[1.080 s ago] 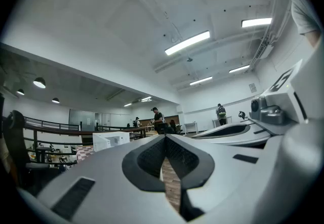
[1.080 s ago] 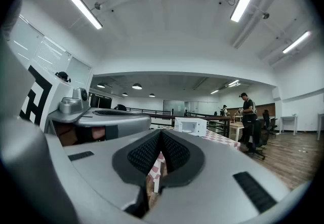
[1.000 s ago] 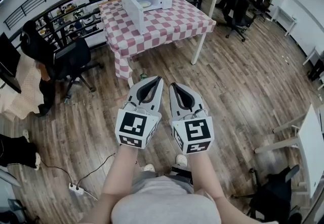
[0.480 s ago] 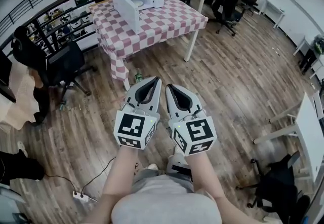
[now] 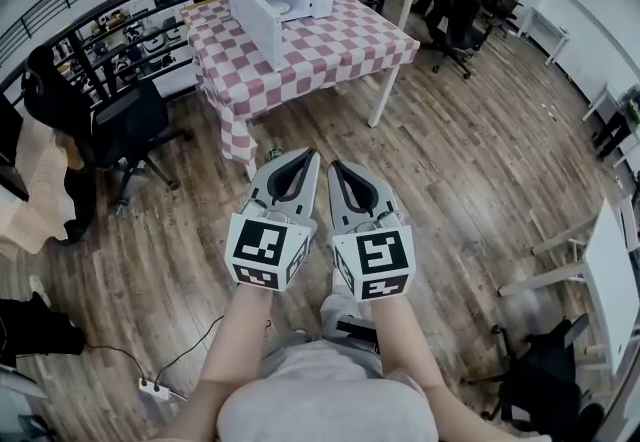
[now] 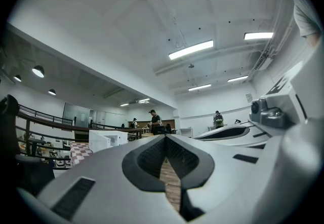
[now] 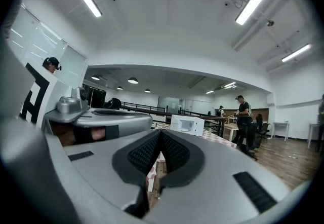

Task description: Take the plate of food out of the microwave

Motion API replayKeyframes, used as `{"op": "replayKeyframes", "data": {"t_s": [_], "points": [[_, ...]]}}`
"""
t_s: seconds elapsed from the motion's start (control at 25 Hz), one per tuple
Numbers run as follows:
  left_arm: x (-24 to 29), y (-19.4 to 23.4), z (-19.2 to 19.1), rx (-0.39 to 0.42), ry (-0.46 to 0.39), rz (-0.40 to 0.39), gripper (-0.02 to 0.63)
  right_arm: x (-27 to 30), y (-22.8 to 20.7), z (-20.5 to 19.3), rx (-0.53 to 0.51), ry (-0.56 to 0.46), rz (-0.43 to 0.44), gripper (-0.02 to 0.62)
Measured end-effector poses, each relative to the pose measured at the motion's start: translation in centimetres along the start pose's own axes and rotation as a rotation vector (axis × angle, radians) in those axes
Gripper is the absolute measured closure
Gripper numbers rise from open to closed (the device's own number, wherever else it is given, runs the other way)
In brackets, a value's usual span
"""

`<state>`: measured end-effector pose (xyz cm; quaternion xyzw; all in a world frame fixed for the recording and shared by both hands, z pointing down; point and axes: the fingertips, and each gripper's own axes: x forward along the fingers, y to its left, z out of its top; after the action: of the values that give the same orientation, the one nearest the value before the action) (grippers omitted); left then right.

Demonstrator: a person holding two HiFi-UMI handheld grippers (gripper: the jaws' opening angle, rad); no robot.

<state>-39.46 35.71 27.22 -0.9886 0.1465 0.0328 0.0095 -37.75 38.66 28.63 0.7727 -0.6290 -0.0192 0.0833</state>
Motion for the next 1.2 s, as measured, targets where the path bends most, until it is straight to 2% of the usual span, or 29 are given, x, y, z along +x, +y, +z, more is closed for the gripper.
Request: {"op": "replayKeyframes", "data": {"t_s": [0.36,1.2], "points": [[5.7,1.5,-0.3,0.006,0.004,0.013,0.603,4.2,-3.9,0.0,-0.042,-0.008,0.035,0.571],[19.5,3.2,-2.2,0.012,0.034,0.089,0.603,12.5,-14.8,-1.2,-0.014,-0.043,0.141,0.571]]}}
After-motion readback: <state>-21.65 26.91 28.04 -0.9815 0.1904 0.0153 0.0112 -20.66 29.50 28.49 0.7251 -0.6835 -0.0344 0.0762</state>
